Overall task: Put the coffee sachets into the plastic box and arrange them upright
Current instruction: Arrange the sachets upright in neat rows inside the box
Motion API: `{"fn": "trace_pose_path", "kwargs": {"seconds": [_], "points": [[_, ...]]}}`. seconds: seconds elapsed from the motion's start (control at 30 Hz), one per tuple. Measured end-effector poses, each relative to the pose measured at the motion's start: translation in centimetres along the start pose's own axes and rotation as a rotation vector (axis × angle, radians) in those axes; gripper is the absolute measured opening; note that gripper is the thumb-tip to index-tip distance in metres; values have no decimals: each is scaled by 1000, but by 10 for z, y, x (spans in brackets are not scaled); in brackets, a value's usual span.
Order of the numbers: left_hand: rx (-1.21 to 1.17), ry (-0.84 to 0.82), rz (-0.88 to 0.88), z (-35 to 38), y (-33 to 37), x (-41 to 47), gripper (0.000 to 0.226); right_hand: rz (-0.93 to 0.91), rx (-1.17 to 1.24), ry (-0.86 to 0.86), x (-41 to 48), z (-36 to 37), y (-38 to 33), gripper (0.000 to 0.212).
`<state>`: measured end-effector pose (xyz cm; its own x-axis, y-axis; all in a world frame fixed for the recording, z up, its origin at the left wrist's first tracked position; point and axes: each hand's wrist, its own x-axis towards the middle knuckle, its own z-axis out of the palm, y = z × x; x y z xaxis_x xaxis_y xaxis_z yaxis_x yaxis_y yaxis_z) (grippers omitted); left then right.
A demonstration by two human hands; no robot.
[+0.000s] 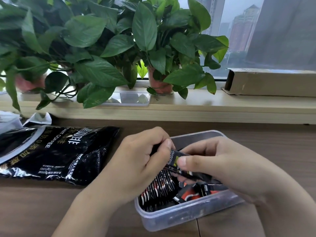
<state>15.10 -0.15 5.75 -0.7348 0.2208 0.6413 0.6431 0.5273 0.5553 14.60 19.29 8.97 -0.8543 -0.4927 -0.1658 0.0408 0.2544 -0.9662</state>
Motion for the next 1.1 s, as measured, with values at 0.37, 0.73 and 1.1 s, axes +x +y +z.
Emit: {"fn": "trace_pose_path", "kwargs": {"seconds": [0.37, 0.73, 1.1], "points": [[66, 33, 96, -2, 11, 2, 25, -210, -254, 47, -2, 5, -6, 11], [-555, 553, -589, 9, 17, 13, 58, -384, -762, 333, 4, 25, -1, 15], [-1076, 457, -879, 23, 50, 14, 27, -655, -1027, 527, 20, 48, 7, 46]]}}
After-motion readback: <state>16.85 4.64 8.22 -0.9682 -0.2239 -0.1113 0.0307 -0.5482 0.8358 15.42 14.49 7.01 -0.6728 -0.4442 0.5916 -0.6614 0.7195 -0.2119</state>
